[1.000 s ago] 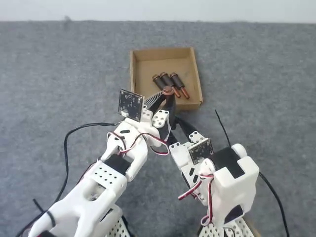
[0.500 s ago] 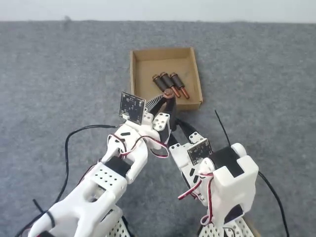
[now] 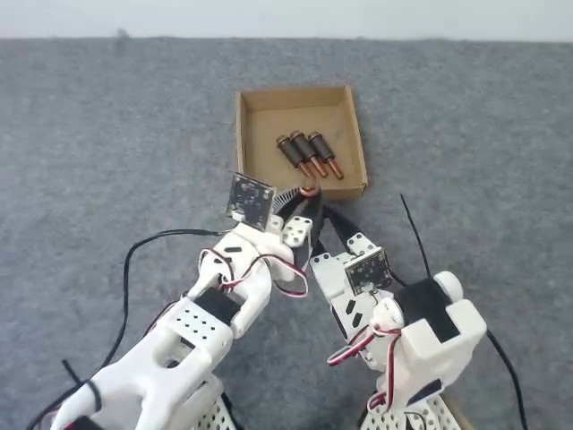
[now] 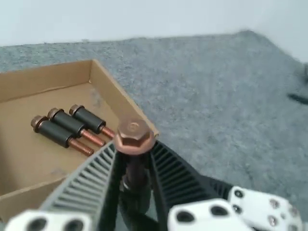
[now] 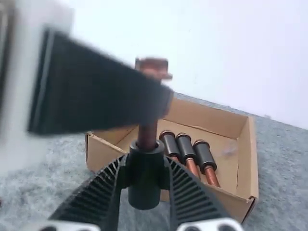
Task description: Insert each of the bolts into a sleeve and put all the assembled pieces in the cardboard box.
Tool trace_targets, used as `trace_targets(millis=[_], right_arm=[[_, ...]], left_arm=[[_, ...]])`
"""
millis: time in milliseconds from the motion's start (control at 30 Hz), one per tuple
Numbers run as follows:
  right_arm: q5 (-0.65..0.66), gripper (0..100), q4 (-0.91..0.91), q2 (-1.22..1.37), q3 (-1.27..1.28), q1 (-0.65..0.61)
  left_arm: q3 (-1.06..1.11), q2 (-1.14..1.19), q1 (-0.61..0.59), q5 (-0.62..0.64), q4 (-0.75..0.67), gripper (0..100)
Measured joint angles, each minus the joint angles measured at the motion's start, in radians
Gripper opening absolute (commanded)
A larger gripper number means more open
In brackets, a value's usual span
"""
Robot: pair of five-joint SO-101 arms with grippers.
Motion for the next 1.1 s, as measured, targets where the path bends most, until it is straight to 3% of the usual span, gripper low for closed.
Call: trace_targets(millis=[433,733,1100], right_arm=[[-0.017,0.6,0.000,0.000,0.002,0.000],[-0.017,0.6,0.000,0.000,0.000,0.012],[-0.015,0.6,0.000,0.000,0.002,0.023]], left_arm=[[0.002,0.002,0.011,-0.063,0.086,2],[0.023,0.002,0.009,-0.066,0.109,24],[0.023,0.000,0.003,-0.063,0.124,22]])
